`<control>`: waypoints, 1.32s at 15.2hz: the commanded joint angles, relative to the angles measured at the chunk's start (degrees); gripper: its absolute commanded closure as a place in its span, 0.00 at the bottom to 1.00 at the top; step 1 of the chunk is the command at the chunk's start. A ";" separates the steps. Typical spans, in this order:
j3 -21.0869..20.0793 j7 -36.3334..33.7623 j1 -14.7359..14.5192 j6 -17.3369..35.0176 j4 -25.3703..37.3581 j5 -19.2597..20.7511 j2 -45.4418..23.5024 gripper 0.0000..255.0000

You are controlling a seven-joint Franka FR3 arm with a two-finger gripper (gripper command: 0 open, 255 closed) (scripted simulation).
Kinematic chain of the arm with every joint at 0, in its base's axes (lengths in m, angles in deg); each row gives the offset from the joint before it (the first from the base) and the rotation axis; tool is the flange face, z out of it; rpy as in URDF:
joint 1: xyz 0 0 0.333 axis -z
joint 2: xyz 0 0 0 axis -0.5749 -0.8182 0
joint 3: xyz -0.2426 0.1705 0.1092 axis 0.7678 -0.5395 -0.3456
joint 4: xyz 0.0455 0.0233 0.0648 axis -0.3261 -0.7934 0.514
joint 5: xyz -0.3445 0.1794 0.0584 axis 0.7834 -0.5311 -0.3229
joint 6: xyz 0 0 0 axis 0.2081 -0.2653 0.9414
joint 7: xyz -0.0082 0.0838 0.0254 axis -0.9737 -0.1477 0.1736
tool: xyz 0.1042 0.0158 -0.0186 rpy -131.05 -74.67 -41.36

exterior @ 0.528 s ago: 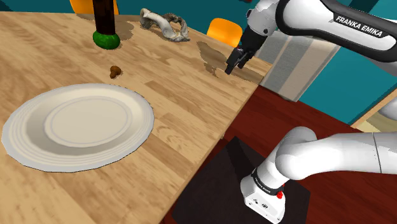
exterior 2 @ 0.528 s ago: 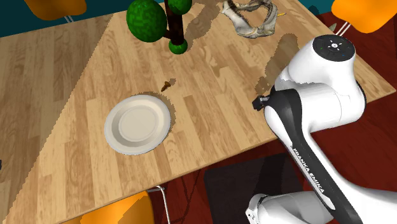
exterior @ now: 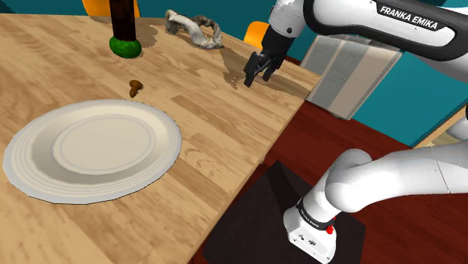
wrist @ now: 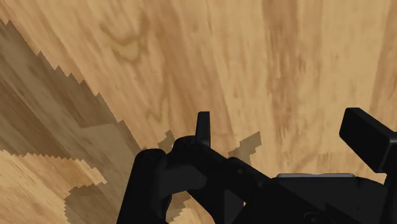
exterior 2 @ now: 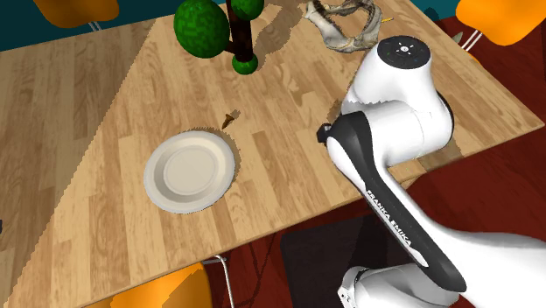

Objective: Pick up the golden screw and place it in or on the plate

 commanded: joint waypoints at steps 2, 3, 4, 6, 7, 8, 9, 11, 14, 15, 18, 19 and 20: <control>-3.13 -4.68 -0.38 0.77 3.38 -1.64 -4.64 0.00; -4.11 -6.16 -0.45 0.91 4.73 -2.05 -6.25 0.00; -5.07 -7.63 -0.52 1.04 6.14 -2.39 -7.91 0.00; -6.97 -10.61 -0.64 1.23 9.18 -2.88 -11.35 0.00; -7.90 -12.12 -0.71 1.29 10.81 -3.02 -13.14 0.00; -8.82 -13.63 -0.77 1.32 12.51 -3.08 -14.98 0.00; -9.75 -15.15 -0.82 1.32 14.30 -3.08 -16.86 0.00; -11.54 -18.24 -1.01 1.22 18.11 -2.82 -20.78 0.00; -14.10 -23.00 -1.51 0.75 24.50 -1.78 -27.09 0.00; -14.90 -24.62 -1.78 0.49 26.83 -1.24 -29.32 0.00; -17.08 -29.50 -3.02 -0.71 34.55 0.90 -36.44 0.00; -17.69 -31.12 -3.65 -1.28 37.41 1.79 -38.97 0.00; -18.25 -32.72 -4.37 -1.95 40.44 2.76 -41.58 0.00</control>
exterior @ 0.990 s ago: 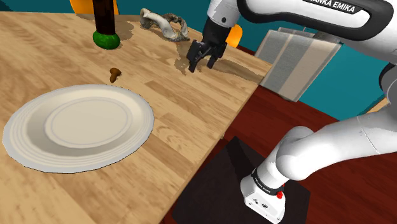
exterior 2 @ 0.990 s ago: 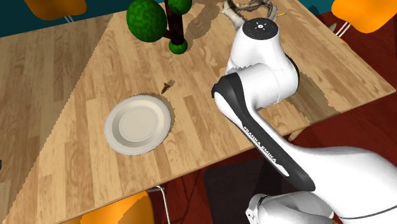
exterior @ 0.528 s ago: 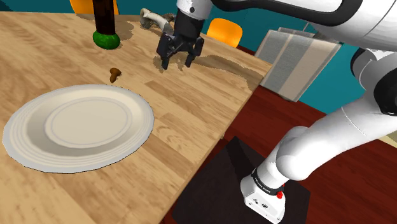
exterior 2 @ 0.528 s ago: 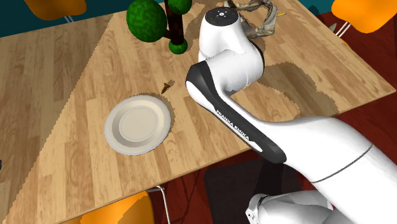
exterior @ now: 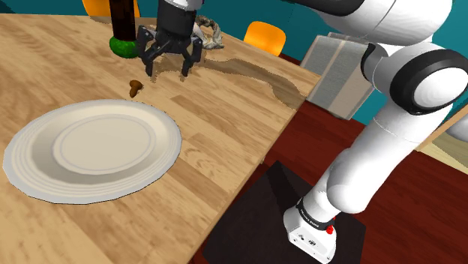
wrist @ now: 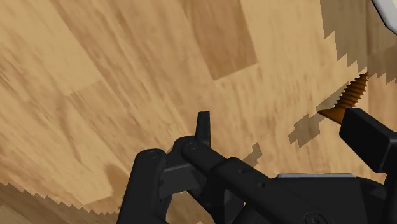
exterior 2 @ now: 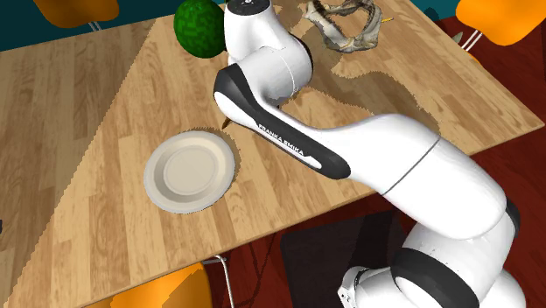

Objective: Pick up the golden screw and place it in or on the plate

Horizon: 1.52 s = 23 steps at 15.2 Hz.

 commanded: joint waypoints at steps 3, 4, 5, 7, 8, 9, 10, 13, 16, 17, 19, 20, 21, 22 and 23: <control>-1.70 -6.20 -3.67 -3.40 13.49 4.24 -11.10 0.00; -1.91 -7.58 -5.02 -4.65 17.58 5.47 -14.17 0.00; -1.81 -7.89 -5.50 -5.00 18.67 5.74 -14.95 0.00; -1.68 -7.83 -5.27 -3.21 16.49 5.48 -14.51 0.00; -1.66 -7.81 -5.15 -2.35 15.46 5.39 -14.33 0.00; -1.64 -7.79 -5.03 -1.49 14.46 5.31 -14.18 0.00; -1.63 -7.78 -4.92 -0.65 13.49 5.24 -14.04 0.00; -1.59 -7.78 -4.68 1.46 11.14 5.12 -13.79 0.00; -1.59 -7.78 -4.68 1.46 11.14 5.12 -13.79 0.00; -1.59 -7.78 -4.68 1.46 11.14 5.12 -13.79 0.00; -1.59 -7.78 -4.68 1.46 11.14 5.12 -13.79 0.00; -1.59 -7.78 -4.69 1.45 11.16 5.12 -13.80 0.00; -1.59 -7.78 -4.69 1.45 11.16 5.12 -13.80 1.00; -1.59 -7.78 -4.69 1.45 11.16 5.12 -13.80 1.00; -1.59 -7.78 -4.69 1.45 11.16 5.12 -13.80 1.00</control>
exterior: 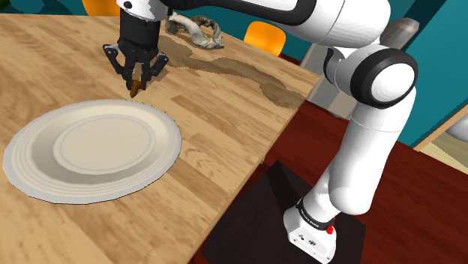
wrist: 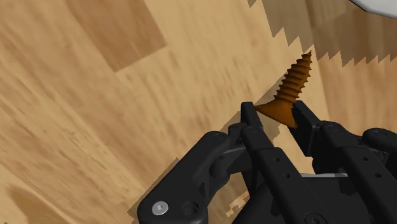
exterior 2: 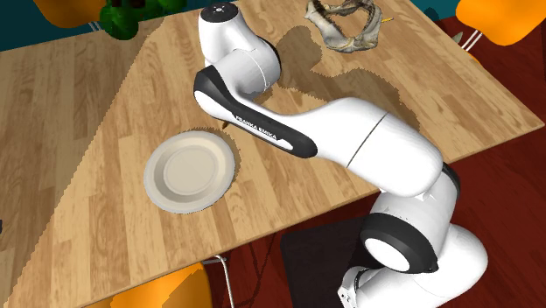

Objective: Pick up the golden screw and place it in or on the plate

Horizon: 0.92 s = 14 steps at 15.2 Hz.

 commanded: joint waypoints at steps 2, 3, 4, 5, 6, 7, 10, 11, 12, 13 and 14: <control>0.00 0.00 0.00 0.00 0.00 0.00 0.00 1.00; 0.00 0.00 0.00 0.00 0.00 0.00 0.00 1.00; 0.00 0.00 0.00 0.00 0.00 0.00 0.00 1.00; 0.00 0.00 0.00 0.00 0.00 0.00 0.00 1.00; 0.00 0.00 0.00 0.00 -0.01 0.00 0.00 1.00; 0.00 0.00 0.00 0.01 -0.02 0.00 0.01 1.00; -0.05 -0.14 -0.49 -2.67 3.37 0.38 -0.76 1.00; -0.06 -0.20 -0.69 -3.60 4.58 0.53 -1.06 1.00; -0.08 -0.26 -0.90 -4.54 5.83 0.70 -1.39 1.00; -0.09 -0.32 -1.12 -5.50 7.13 0.88 -1.75 1.00; -0.10 -0.38 -1.37 -6.48 8.48 1.08 -2.15 1.00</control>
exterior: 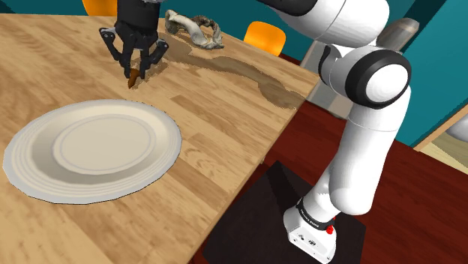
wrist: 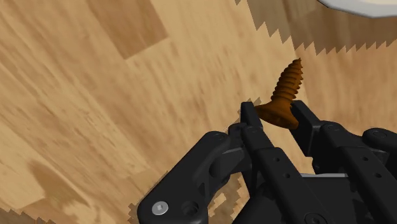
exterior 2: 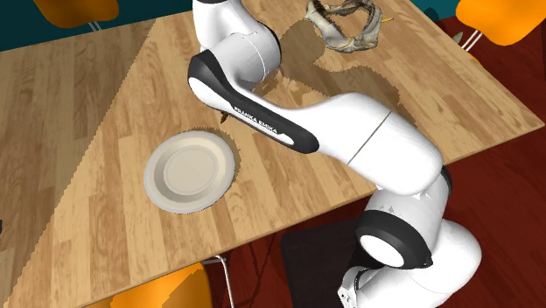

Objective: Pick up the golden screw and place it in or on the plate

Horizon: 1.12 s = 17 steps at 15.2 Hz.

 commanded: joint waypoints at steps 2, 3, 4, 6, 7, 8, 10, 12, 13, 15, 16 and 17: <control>0.00 -0.06 -0.62 -2.84 3.79 0.51 -1.03 1.00; -0.01 -0.13 -0.95 -3.90 5.32 0.77 -1.53 1.00; 0.00 -0.20 -1.30 -4.99 6.93 1.05 -2.08 1.00; 0.02 -0.34 -2.12 -7.29 10.41 1.69 -3.32 1.00; 0.04 -0.41 -2.60 -8.52 12.32 2.06 -4.03 1.00; 0.08 -0.47 -3.14 -9.81 14.38 2.47 -4.82 1.00; 0.16 -0.55 -4.08 -11.88 17.77 3.16 -6.17 1.00; -0.55 -2.70 -4.66 -10.44 13.88 2.45 -3.65 1.00; -0.91 -3.79 -5.07 -9.88 12.30 2.18 -2.61 1.00; -1.66 -6.01 -6.05 -9.00 9.72 1.81 -0.86 1.00; -2.04 -7.14 -6.63 -8.66 8.68 1.68 -0.14 1.00; -2.40 -8.29 -7.26 -8.37 7.78 1.60 0.48 1.00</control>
